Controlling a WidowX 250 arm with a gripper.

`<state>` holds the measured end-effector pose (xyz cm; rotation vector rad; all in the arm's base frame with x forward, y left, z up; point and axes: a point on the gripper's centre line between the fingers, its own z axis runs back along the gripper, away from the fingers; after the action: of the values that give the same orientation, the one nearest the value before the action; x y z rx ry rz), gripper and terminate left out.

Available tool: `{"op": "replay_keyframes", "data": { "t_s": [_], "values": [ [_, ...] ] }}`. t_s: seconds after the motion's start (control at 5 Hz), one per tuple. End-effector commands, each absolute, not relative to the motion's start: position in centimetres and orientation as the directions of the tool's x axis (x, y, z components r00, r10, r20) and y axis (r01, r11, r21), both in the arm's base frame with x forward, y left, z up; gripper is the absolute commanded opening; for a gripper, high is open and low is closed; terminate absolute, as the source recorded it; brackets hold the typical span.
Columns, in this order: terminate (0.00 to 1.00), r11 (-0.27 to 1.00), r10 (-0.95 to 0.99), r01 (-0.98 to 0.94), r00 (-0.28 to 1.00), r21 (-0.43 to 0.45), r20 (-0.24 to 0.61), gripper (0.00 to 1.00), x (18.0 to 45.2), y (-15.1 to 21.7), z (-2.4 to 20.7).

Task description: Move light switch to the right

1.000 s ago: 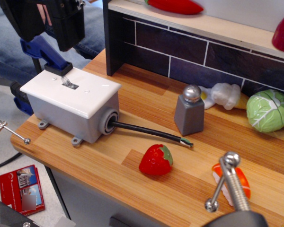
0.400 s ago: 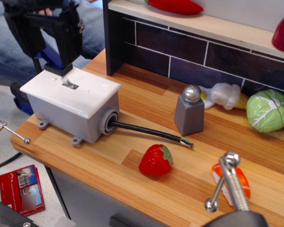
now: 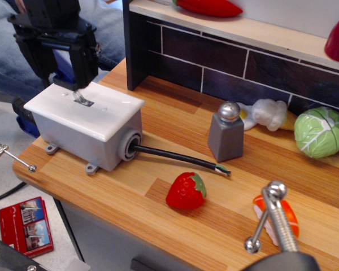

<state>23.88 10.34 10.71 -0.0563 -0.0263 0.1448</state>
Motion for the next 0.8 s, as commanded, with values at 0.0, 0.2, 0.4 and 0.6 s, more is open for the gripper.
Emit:
{"op": "replay_keyframes", "data": {
  "t_s": [0.0, 0.2, 0.4, 0.6],
  "values": [
    [0.00, 0.986, 0.167, -0.166, 0.983, -0.018, 0.078, 1.00, 25.1, 11.6, 9.6],
    [0.00, 0.986, 0.164, -0.164, 0.983, -0.004, 0.086, 1.00, 25.0, 11.3, 8.9],
    [0.00, 0.986, 0.167, -0.167, 0.982, -0.009, 0.089, 1.00, 25.6, 10.5, 8.3],
    [0.00, 0.986, 0.166, -0.166, 0.981, -0.010, 0.097, 1.00, 25.8, 9.8, 8.0]
  ]
}}
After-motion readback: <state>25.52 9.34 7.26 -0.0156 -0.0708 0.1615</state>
